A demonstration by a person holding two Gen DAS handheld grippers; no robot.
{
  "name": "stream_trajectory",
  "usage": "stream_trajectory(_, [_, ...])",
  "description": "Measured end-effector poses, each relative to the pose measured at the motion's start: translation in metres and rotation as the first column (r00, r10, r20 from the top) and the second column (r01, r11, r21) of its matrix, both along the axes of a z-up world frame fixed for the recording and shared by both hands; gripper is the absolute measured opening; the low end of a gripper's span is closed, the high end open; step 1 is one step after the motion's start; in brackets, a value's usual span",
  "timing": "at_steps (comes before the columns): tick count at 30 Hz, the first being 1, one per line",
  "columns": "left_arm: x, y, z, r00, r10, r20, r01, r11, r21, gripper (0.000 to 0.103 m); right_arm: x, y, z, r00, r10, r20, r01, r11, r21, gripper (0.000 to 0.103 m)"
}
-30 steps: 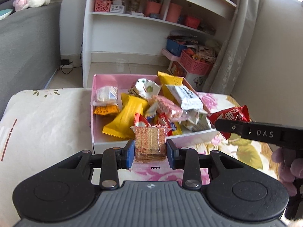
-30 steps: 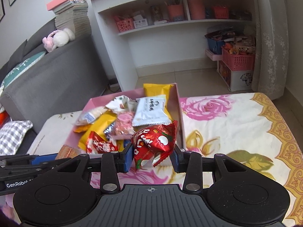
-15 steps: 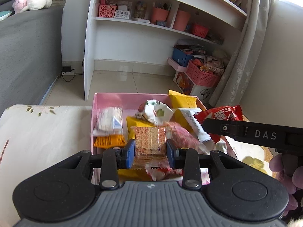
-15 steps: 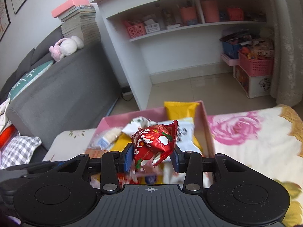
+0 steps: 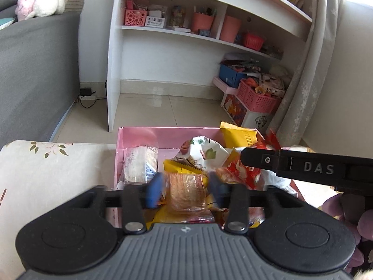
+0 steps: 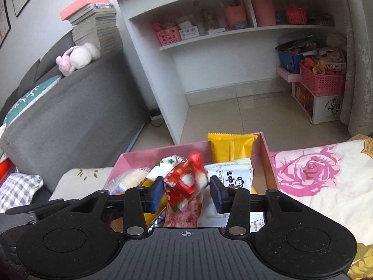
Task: Organize snacks
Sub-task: 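Carry the wafer and red candy packet into the box and open both tools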
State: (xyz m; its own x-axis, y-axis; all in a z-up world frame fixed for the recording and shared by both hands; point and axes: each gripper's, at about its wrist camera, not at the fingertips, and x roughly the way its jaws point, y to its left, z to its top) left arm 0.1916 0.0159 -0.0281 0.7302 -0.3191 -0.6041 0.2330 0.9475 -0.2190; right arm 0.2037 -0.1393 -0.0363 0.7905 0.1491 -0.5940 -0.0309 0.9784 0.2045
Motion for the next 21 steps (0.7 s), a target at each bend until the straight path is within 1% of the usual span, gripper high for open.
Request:
stream_trajectory(1, [-0.003, 0.001, 0.000, 1.000, 0.004, 0.005, -0.004, 1.000, -0.006, 0.070, -0.001, -0.001, 0.001, 1.000, -0.015, 0.002, 0.015, 1.000, 0.011, 0.073])
stream_trajectory(2, [-0.004, 0.002, 0.001, 1.000, 0.006, 0.011, -0.006, 1.000, -0.009, 0.072, -0.004, -0.002, 0.002, 1.000, -0.024, 0.005, 0.024, 0.999, 0.024, 0.077])
stream_trajectory(3, [-0.006, 0.001, 0.002, 1.000, 0.000, 0.012, 0.000, 1.000, -0.007, 0.073, -0.005, -0.004, 0.004, 1.000, -0.024, 0.004, 0.024, 0.999, 0.036, 0.077])
stream_trajectory(4, [-0.008, 0.001, 0.002, 1.000, -0.007, 0.009, 0.007, 1.000, -0.003, 0.075, -0.008, -0.006, 0.006, 1.000, -0.023, -0.001, 0.023, 0.999, 0.043, 0.077])
stream_trajectory(6, [-0.013, 0.003, 0.005, 1.000, -0.007, 0.006, 0.006, 1.000, 0.006, 0.083, -0.013, -0.007, 0.011, 1.000, -0.029, -0.008, 0.030, 0.999, 0.046, 0.080])
stream_trajectory(8, [-0.019, 0.006, 0.008, 1.000, -0.004, 0.002, 0.004, 1.000, 0.002, 0.095, -0.022, -0.008, 0.015, 0.999, -0.036, -0.014, 0.037, 0.998, 0.042, 0.085])
stream_trajectory(9, [-0.023, 0.007, 0.010, 1.000, -0.006, -0.005, 0.006, 1.000, -0.005, 0.097, -0.027, -0.008, 0.017, 0.999, -0.039, -0.016, 0.039, 0.998, 0.041, 0.086])
stream_trajectory(11, [-0.032, 0.010, 0.012, 1.000, -0.009, -0.015, 0.009, 1.000, -0.009, 0.102, -0.037, -0.010, 0.022, 0.999, -0.042, -0.026, 0.043, 0.998, 0.038, 0.090])
stream_trajectory(14, [-0.048, 0.012, 0.014, 0.999, -0.001, -0.037, 0.001, 1.000, 0.013, 0.103, -0.056, -0.010, 0.027, 0.998, -0.049, -0.031, 0.050, 0.998, 0.030, 0.092])
stream_trajectory(18, [-0.066, 0.015, 0.015, 0.996, 0.035, -0.079, -0.031, 0.998, 0.053, 0.103, -0.085, -0.006, 0.032, 0.997, -0.062, -0.041, 0.063, 0.998, 0.024, 0.095])
stream_trajectory(21, [-0.081, 0.014, 0.017, 0.992, 0.062, -0.106, -0.051, 0.994, 0.100, 0.103, -0.106, -0.001, 0.033, 0.996, -0.064, -0.061, 0.065, 0.998, 0.023, 0.097])
